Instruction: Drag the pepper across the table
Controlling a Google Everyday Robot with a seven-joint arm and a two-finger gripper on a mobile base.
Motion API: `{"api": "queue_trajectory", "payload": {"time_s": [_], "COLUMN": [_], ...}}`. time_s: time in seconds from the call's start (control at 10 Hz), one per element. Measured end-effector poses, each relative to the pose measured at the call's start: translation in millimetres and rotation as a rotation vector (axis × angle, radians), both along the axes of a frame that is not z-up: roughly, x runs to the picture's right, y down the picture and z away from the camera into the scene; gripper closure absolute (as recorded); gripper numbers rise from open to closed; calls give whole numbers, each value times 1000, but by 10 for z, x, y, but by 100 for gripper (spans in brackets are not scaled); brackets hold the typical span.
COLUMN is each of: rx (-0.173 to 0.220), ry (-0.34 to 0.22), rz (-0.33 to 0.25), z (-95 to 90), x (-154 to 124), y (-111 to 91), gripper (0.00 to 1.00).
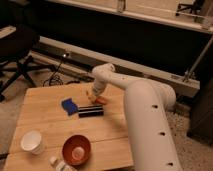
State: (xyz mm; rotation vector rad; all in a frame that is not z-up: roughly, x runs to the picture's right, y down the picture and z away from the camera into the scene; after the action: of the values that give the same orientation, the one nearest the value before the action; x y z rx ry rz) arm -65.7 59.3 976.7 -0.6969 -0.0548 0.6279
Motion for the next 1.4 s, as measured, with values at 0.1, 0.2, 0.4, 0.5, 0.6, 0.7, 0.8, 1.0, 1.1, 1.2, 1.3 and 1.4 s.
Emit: {"api": "queue_trajectory", "payload": {"time_s": [0.1,0.2,0.4,0.5,0.6,0.7,0.8,1.0,1.1,1.2,1.3,1.4], "rx": [-1,-2,-4,-5,-6,-1,1,1,2,-1,-2,0], "ry": [2,6,10,11,9,10,13,13,11,8,8,8], "rz": [4,9,17,22,32,33,36,40,42,47,50,51], "z": [1,-5,-26,-41,-75,-102,-156,-220,-236,-263,-275,-283], "x": [36,93,182,225,290,351,444,585,607,640,662,684], "y": [13,33,72,92,125,139,165,254,274,313,329,341], "gripper": [62,62,64,70,80,83,83,83,83,83,83,83]}}
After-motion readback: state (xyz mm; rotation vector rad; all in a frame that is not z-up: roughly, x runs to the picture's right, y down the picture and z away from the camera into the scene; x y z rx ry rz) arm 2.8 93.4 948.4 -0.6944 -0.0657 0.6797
